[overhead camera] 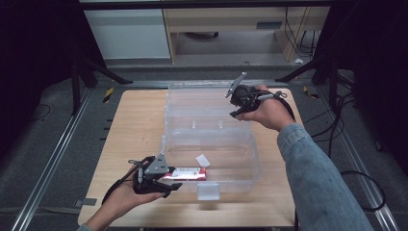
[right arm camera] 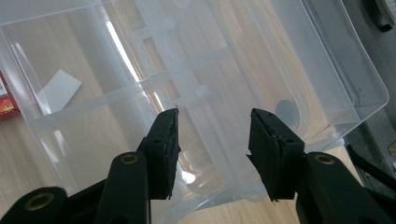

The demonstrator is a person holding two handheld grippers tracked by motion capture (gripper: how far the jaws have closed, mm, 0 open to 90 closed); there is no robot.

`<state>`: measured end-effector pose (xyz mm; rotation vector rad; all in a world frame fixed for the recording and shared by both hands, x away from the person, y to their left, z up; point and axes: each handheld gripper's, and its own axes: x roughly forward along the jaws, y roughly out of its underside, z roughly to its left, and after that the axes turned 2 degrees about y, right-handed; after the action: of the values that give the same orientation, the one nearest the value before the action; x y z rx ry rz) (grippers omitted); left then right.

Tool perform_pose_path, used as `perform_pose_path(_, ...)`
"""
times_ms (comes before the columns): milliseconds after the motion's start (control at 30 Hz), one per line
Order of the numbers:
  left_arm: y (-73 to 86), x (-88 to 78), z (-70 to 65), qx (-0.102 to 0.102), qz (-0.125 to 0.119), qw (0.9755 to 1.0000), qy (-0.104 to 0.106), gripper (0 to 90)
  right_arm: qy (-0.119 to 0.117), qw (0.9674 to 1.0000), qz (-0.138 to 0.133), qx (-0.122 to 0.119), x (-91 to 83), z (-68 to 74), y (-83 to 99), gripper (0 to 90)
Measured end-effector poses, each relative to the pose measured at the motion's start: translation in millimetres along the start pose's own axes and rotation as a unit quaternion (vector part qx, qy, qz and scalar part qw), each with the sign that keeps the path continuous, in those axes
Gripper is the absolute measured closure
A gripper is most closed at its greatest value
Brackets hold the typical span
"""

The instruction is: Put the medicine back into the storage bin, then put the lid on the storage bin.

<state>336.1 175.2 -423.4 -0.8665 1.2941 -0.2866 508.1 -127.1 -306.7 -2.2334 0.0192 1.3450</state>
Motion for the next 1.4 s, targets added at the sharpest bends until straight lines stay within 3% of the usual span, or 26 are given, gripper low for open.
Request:
perform_pose_path(267,-8.6,7.2,-0.5,0.024,0.048,0.9982,0.026,58.9,-0.008,0.9996,0.024,-0.014,7.4,-4.5,-0.2,53.2)
perform_pose_path(500,-8.2,9.6,1.2,0.032,0.054,0.9970,0.046,75.3,-0.017,0.9986,0.039,-0.032,18.7,-3.6,-3.2,62.5)
perform_pose_path(733,-8.7,10.5,3.7,0.037,0.052,0.9965,0.054,77.0,-0.029,0.9974,0.043,-0.050,27.1,-1.2,-7.4,72.0)
perform_pose_path(800,-9.8,11.2,4.5,0.039,0.054,0.9964,0.052,77.2,-0.026,0.9964,0.045,-0.067,26.8,-1.1,-9.6,74.3)
perform_pose_path(1033,-14.5,15.5,13.4,0.039,0.055,0.9964,0.052,77.1,-0.042,0.9958,0.049,-0.065,28.7,-10.9,-10.5,77.0)
perform_pose_path(1400,-28.7,25.4,16.7,0.043,0.064,0.9955,0.054,78.3,-0.037,0.9959,0.046,-0.068,29.7,-19.8,-8.7,78.9)
